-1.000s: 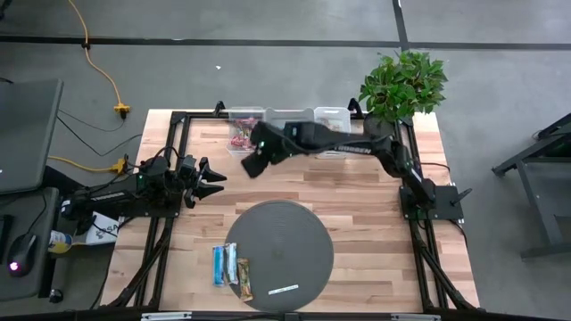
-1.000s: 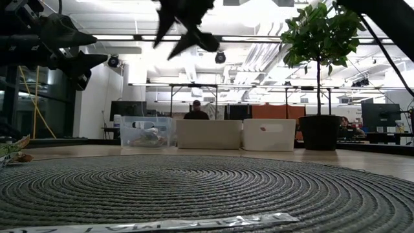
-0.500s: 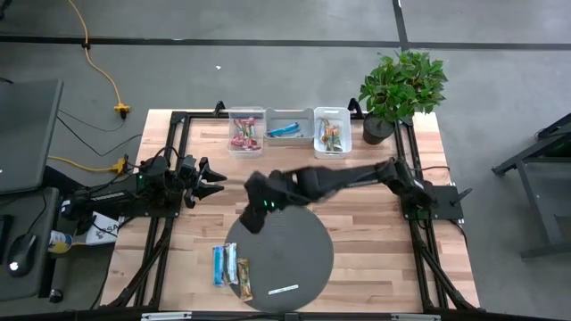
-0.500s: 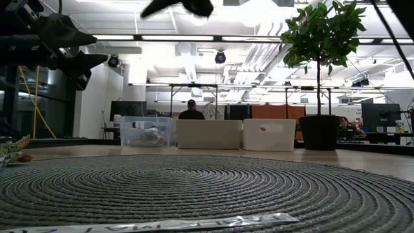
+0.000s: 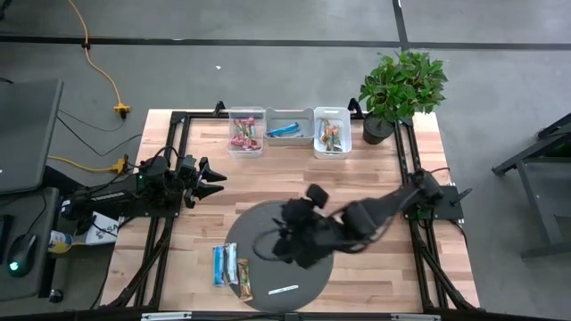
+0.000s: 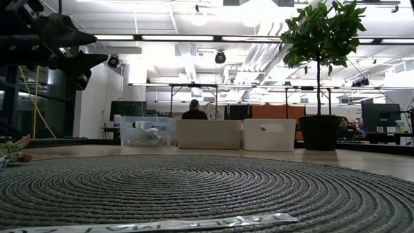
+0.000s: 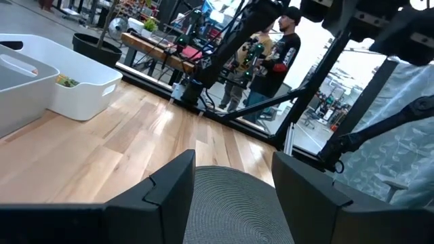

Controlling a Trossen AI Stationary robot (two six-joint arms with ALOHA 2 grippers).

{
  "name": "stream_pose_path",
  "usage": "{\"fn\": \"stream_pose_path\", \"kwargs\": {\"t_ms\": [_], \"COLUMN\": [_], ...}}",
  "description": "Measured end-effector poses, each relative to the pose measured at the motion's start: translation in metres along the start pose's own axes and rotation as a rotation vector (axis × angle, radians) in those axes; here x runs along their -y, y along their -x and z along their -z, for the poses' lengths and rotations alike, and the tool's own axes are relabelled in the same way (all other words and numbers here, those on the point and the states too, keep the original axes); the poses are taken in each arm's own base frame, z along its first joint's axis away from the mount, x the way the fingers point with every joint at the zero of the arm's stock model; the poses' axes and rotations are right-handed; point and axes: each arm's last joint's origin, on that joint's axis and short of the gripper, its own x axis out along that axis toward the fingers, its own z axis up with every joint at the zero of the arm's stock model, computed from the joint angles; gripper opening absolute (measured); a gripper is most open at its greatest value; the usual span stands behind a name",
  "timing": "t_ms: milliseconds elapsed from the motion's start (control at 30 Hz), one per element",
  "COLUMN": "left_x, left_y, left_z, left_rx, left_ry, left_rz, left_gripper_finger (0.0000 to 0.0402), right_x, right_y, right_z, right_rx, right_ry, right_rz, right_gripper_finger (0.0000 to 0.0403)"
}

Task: Pick and place Granola Bars by type
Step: Put the blue granola bar into the gray bin

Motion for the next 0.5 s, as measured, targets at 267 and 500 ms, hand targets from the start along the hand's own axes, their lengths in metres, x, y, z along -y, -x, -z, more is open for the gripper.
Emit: {"fn": "stream_pose_path", "kwargs": {"t_ms": [267,500], "left_x": [0.0,0.0], "left_y": [0.0,0.0], "left_z": [0.0,0.0], "left_rx": [0.001,0.003], "left_ry": [0.001,0.001], "left_rz": [0.0,0.0], "left_gripper_finger": [0.0193,0.0193], "right_x": [0.034,0.075], "right_y": [0.024,0.022], "right_z": [0.031,0.059], "right_rx": [0.071,0.243], "right_ry": [-0.133,-0.345], "right_rz": [0.044,-0.215], "right_gripper_finger": [0.0165,0.0165]}}
